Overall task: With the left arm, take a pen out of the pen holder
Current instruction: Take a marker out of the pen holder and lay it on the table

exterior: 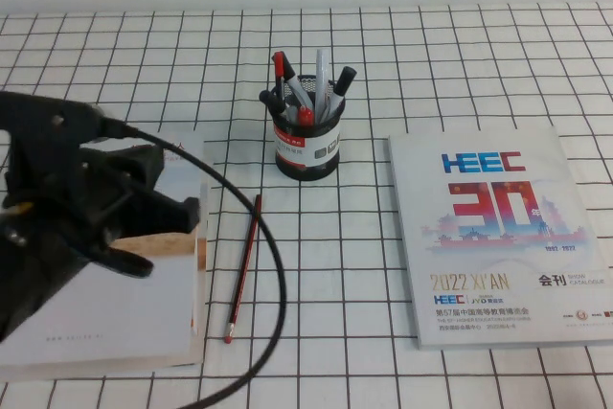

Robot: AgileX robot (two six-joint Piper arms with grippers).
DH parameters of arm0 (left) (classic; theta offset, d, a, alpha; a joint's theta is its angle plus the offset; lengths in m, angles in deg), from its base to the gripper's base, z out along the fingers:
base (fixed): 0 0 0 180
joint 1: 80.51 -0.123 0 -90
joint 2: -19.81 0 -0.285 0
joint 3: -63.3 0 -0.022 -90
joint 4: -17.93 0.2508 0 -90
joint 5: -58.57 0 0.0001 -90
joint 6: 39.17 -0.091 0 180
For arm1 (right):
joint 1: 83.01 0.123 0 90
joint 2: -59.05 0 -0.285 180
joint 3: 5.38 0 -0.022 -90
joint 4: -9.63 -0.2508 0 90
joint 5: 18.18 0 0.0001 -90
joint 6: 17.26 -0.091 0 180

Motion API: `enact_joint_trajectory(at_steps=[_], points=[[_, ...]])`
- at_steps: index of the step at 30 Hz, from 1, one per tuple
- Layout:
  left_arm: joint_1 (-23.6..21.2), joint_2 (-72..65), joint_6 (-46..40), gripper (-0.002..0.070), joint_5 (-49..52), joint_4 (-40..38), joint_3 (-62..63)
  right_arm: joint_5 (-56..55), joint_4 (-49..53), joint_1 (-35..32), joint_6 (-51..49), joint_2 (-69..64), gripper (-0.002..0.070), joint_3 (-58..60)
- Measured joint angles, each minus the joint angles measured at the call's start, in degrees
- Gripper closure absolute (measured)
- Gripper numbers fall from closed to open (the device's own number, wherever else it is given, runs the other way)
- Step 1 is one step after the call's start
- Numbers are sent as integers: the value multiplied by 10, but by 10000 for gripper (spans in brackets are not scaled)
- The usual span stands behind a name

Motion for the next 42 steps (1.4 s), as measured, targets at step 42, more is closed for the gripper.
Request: enact_joint_trajectory(at_steps=[42], points=[[96, -154, 713, 677, -184, 739, 20, 0, 0, 0, 0, 0, 691, 0]])
